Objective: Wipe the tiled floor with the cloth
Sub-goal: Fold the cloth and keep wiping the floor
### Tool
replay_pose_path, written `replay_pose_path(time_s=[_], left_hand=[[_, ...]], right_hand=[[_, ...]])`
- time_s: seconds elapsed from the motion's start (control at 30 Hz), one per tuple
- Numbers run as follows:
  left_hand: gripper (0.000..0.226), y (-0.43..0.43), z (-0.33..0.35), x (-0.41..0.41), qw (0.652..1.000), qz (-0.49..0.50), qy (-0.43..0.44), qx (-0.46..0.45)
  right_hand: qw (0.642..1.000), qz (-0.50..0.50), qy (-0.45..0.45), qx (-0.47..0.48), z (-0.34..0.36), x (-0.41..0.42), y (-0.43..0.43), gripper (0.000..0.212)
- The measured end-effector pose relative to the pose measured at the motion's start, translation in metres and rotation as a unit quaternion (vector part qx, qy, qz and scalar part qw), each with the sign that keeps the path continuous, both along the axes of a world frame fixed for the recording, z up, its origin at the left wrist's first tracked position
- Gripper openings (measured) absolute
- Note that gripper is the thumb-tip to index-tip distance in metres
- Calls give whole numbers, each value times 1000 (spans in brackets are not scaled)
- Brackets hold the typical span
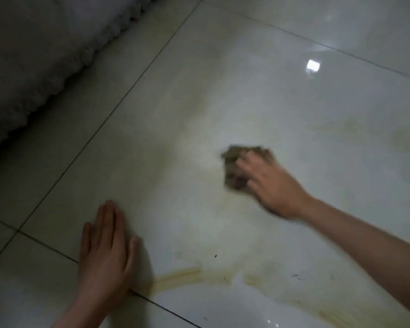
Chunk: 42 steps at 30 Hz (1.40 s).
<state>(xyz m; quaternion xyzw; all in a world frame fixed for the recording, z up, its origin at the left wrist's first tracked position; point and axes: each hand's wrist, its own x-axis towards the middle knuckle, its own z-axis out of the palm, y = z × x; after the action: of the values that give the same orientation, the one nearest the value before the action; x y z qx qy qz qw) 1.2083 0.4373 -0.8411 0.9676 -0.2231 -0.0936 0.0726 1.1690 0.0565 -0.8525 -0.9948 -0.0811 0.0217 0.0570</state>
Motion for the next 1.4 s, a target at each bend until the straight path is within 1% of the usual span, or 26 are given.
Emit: replay_pose_path(time_s=[0.03, 0.1, 0.13, 0.17, 0.2, 0.23, 0.3, 0.33, 0.37, 0.43, 0.5, 0.53, 0.6, 0.67, 0.7, 0.77, 0.8, 0.83, 0.9, 0.97, 1.03, 1.13, 1.2, 1.23, 1.3, 1.4], left_hand=[[75, 5, -2, -1, 1000, 10, 4, -2], [76, 10, -5, -3, 1000, 24, 13, -2], [76, 10, -6, -4, 1000, 28, 12, -5], [74, 10, -8, -4, 999, 30, 9, -9], [73, 9, -9, -5, 999, 32, 7, -12], [72, 8, -10, -5, 999, 36, 7, -13], [69, 7, -10, -4, 999, 39, 10, -14], [69, 8, -9, -4, 999, 33, 12, -18], [70, 10, -8, -3, 999, 25, 14, -25], [70, 16, -5, -1, 998, 12, 24, -49], [65, 24, -1, 2, 996, 3, 26, -83], [63, 28, 0, 3, 994, 2, 27, -102], [63, 36, 2, 3, 993, 12, 20, -115], [64, 44, 3, 2, 995, 40, -1, -92], [65, 47, 4, 1, 995, 62, -8, -78], [69, 54, 6, -1, 993, 106, -11, -50], [72, 58, 6, -2, 992, 121, -8, -38], [73, 62, 6, -4, 991, 134, -6, -30], [74, 71, 6, -6, 988, 150, -9, -17], [75, 78, 5, -8, 988, 156, -17, -2], [78, 86, 5, -10, 986, 163, -14, 11], [81, 97, 8, -10, 987, 162, -1, 22], [80, 105, 10, -10, 988, 148, 7, 29], [80, 108, 11, -8, 989, 142, 10, 27], [74, 114, 11, -3, 991, 136, 8, 12], [64, 114, 12, 3, 991, 134, -11, 5]], right_hand=[[995, -95, -7, 14, 1, 13, -8, 50], [955, -296, -14, 9, -3, 42, 11, 52], [927, -374, -15, 15, -3, 56, 35, 54], [911, -412, -17, 25, -3, 64, 64, 55], [913, -405, -23, 36, -5, 66, 96, 56], [933, -356, -34, 38, -9, 60, 130, 57], [985, -170, -29, 23, -12, 24, 198, 58], [997, -73, -15, 21, -12, -4, 223, 57], [999, 14, 2, 33, -9, -30, 236, 57], [983, 170, 49, 51, -6, -51, 222, 52], [949, 306, 49, 53, -4, -26, 181, 47], [942, 326, 42, 63, -3, -3, 158, 45], [965, 255, 13, 54, 2, 54, 115, 45], [995, 89, 5, 48, 5, 103, 93, 43], [999, -12, 4, 38, 6, 120, 94, 44], [980, -198, 16, 32, 5, 143, 129, 48], [966, -256, 23, 35, 7, 147, 157, 49], [961, -274, 21, 43, 7, 145, 187, 50], [978, -202, 4, 60, 3, 124, 246, 52], [994, -76, 23, 68, 4, 82, 292, 53], [997, 44, 45, 55, 6, 35, 316, 54], [983, 168, 56, 50, 7, -20, 300, 49], [972, 219, 65, 49, 4, -27, 263, 46], [972, 223, 54, 45, 1, -21, 242, 45], [983, 179, 21, 28, -1, 8, 201, 44], [999, 42, -8, 14, 3, 80, 169, 46]])
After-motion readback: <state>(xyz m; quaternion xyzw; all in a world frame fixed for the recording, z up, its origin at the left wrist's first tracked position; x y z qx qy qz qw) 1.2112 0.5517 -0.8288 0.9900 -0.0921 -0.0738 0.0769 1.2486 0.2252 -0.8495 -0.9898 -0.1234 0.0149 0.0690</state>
